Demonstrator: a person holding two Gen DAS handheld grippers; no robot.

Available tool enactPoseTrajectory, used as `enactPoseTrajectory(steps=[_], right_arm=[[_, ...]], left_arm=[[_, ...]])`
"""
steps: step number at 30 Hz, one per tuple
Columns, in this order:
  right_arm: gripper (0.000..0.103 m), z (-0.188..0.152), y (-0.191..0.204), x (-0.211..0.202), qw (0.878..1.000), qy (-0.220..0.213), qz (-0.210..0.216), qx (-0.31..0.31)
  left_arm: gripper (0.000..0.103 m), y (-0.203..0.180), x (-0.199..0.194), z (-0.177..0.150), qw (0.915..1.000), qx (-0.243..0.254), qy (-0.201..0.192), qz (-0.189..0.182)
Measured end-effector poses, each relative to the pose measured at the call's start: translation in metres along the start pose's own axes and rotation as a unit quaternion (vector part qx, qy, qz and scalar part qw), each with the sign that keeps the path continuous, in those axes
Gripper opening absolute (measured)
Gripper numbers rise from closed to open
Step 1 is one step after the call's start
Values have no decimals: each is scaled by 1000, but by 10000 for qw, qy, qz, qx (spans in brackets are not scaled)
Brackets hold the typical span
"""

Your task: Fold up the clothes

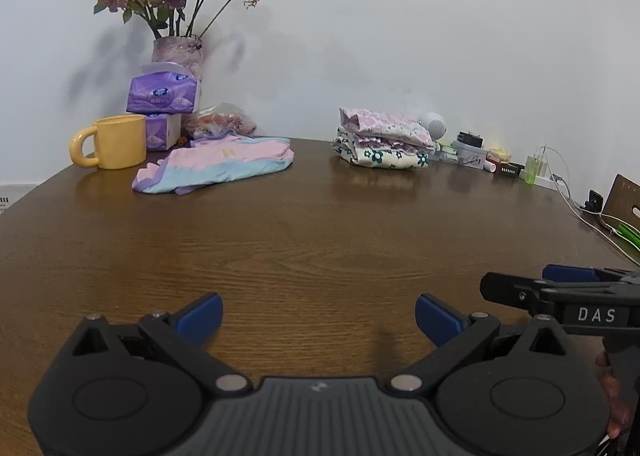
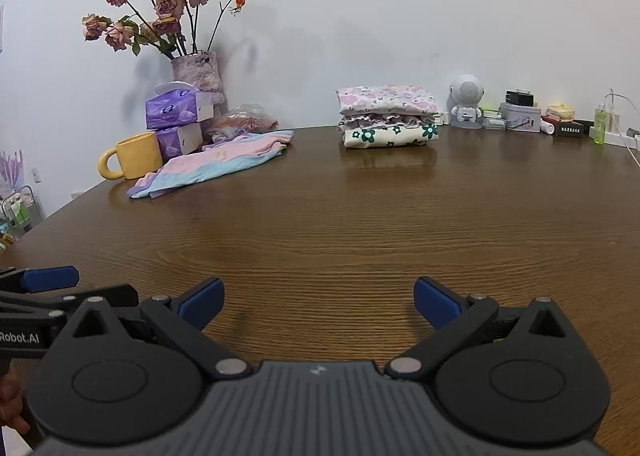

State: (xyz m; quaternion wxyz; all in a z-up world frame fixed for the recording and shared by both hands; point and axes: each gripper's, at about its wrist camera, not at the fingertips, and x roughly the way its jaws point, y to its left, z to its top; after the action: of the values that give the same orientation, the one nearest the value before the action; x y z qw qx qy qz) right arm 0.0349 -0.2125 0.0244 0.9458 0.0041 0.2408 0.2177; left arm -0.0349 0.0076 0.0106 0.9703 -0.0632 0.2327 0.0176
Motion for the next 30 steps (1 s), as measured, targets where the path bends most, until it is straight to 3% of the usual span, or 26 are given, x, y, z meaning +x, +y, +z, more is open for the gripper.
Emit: enactPoseTrajectory(steps=[10, 30], right_arm=[[103, -1, -1, 0, 10000, -16, -21, 43], [103, -2, -5, 4, 9998, 91, -1, 184]], left_arm=[[103, 0, 7, 3, 10000, 14, -61, -66], [103, 3, 23, 5, 9988, -222, 392, -204]])
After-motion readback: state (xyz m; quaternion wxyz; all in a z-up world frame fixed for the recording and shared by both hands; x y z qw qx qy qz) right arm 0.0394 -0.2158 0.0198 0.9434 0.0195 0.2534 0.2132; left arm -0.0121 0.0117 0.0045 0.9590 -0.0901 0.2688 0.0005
